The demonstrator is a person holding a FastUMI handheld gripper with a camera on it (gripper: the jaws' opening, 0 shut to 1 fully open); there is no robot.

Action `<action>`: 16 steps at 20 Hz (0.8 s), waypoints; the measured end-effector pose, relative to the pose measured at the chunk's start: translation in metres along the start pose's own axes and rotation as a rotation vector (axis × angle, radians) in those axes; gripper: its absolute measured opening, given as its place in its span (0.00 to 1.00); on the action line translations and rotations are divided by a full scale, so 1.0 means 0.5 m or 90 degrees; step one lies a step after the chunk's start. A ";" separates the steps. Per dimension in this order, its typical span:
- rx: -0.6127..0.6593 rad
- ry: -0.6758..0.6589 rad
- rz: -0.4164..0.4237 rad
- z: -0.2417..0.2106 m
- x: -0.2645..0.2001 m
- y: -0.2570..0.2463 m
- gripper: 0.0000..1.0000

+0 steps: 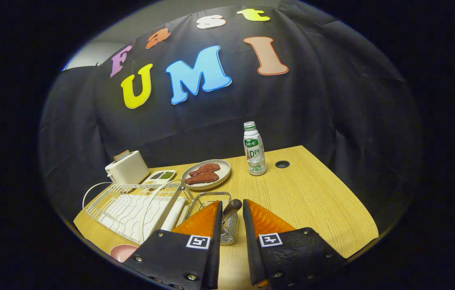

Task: Take the plate from the dish rack, then take the spoon from the basket and place it into the plate.

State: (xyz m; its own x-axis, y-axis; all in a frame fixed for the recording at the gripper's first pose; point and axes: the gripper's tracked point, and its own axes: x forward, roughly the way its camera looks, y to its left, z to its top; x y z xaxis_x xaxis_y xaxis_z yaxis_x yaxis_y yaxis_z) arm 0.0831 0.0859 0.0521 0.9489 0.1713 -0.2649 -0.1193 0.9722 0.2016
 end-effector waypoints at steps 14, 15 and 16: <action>0.006 -0.063 -0.076 0.035 0.038 0.002 0.23; 0.018 -0.067 -0.064 0.040 0.047 0.017 0.23; 0.020 -0.059 -0.056 0.039 0.044 0.031 0.15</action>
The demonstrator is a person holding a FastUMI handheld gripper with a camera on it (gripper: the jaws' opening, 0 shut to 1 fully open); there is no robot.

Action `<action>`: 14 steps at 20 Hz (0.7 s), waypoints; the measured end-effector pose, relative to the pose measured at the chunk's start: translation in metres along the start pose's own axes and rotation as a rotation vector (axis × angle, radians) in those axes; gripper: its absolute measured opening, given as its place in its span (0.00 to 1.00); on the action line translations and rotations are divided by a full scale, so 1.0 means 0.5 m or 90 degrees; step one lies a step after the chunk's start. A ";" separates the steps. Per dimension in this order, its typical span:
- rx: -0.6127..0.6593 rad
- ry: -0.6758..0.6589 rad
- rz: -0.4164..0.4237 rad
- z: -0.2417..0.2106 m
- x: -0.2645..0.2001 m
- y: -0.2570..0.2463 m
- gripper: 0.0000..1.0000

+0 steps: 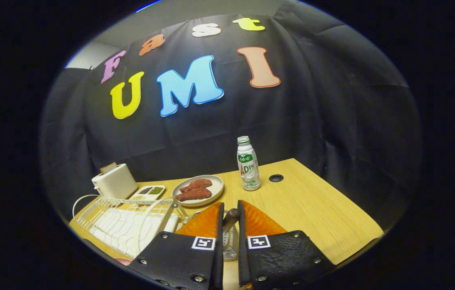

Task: Take the plate from the dish rack, then take the spoon from the basket and place it into the plate.

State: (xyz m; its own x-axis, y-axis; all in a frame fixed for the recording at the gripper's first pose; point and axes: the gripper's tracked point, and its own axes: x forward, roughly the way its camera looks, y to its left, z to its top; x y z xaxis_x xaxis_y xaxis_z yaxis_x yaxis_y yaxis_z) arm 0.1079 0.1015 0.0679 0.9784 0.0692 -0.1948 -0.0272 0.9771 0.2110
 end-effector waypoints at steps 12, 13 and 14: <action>-0.026 0.017 0.010 0.044 -0.010 0.051 0.05; -0.028 0.016 0.009 0.051 -0.014 0.052 0.05; -0.030 0.010 0.006 0.064 -0.017 0.051 0.05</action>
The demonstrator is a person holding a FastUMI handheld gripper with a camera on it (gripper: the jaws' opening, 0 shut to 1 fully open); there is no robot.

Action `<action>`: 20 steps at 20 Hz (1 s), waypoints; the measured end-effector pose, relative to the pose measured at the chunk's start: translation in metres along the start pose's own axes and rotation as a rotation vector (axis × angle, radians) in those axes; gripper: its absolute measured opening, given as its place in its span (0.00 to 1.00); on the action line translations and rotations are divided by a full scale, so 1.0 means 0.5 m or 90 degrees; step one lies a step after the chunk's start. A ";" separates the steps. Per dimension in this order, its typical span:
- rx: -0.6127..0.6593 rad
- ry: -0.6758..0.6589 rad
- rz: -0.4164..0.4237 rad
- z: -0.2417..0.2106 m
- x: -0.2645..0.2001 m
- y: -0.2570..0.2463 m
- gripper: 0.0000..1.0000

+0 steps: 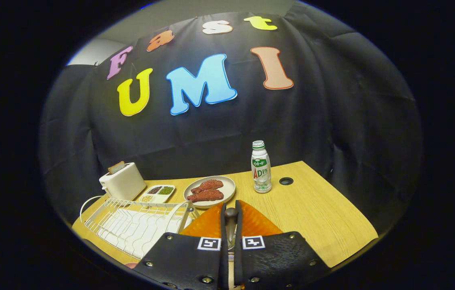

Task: Take the plate from the dish rack, then take the spoon from the basket and place it into the plate.

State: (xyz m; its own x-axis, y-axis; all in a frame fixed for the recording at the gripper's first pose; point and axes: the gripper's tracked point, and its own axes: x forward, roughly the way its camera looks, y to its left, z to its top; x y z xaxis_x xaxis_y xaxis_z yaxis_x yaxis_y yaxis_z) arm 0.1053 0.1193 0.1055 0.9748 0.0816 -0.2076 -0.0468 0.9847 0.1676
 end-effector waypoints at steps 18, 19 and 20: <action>-0.042 -0.080 -0.010 0.150 -0.245 0.055 0.05; -0.041 -0.080 -0.008 0.143 -0.262 0.065 0.05; -0.038 -0.080 -0.002 0.138 -0.279 0.076 0.05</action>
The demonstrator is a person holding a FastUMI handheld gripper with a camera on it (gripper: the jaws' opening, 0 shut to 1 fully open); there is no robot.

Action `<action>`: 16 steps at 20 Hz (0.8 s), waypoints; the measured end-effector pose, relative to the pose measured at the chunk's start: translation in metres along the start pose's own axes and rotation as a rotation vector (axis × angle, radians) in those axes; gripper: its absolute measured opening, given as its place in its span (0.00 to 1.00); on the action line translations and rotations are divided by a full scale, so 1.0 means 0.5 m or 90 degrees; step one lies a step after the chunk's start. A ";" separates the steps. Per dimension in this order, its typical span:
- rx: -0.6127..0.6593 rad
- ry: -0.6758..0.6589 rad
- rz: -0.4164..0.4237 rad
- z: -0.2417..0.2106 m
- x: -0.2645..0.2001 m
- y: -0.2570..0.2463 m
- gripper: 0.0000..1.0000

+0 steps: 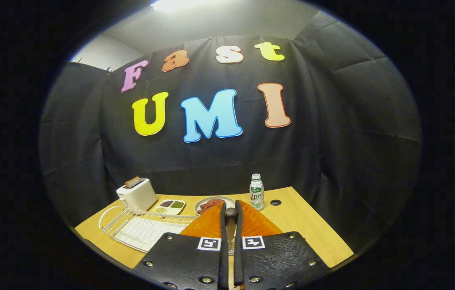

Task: Take the plate from the dish rack, then take the spoon from the basket and place it into the plate.

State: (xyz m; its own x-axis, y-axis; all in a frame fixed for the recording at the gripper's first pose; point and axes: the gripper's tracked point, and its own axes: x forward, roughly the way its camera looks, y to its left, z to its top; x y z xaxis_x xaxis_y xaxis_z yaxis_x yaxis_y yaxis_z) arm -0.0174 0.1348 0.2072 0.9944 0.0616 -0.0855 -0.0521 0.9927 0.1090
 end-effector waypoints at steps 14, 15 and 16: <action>0.070 0.104 0.102 -0.188 -0.085 0.175 0.05; 0.071 0.114 0.114 -0.206 -0.085 0.190 0.05; 0.072 0.124 0.124 -0.225 -0.083 0.203 0.05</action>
State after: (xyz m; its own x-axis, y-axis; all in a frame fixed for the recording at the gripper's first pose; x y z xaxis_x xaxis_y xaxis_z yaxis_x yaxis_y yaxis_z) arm -0.0743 0.2447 0.1104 0.9297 0.2795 -0.2397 -0.2189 0.9430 0.2505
